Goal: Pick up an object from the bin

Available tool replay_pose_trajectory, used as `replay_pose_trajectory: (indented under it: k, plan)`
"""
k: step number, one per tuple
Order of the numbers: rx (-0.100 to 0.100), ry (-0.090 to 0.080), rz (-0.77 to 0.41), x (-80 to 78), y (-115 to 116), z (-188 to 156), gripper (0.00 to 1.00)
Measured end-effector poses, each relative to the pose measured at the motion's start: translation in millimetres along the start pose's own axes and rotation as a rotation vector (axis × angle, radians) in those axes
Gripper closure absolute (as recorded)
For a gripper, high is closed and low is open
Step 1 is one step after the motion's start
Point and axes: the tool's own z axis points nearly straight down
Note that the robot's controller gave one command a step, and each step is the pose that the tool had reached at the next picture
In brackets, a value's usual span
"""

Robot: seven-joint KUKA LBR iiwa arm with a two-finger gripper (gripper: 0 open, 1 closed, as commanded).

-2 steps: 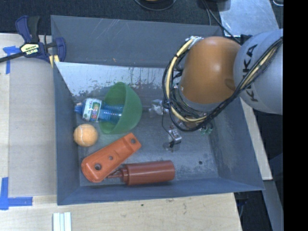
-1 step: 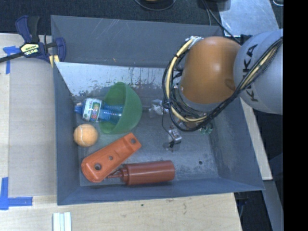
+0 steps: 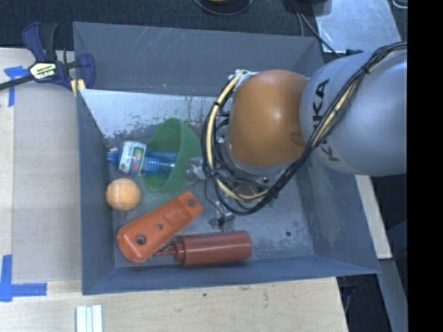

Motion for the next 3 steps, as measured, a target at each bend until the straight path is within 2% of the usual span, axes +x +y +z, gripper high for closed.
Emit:
replay_pose_trajectory:
  k: [1,2,3]
  plan:
    - [0.003,0.000,-0.057,6.3,9,7,0.00]
    - [-0.001,-0.001,-0.029,21.4,59,39,0.00]
    - [0.003,0.000,0.102,10.6,85,69,0.00]
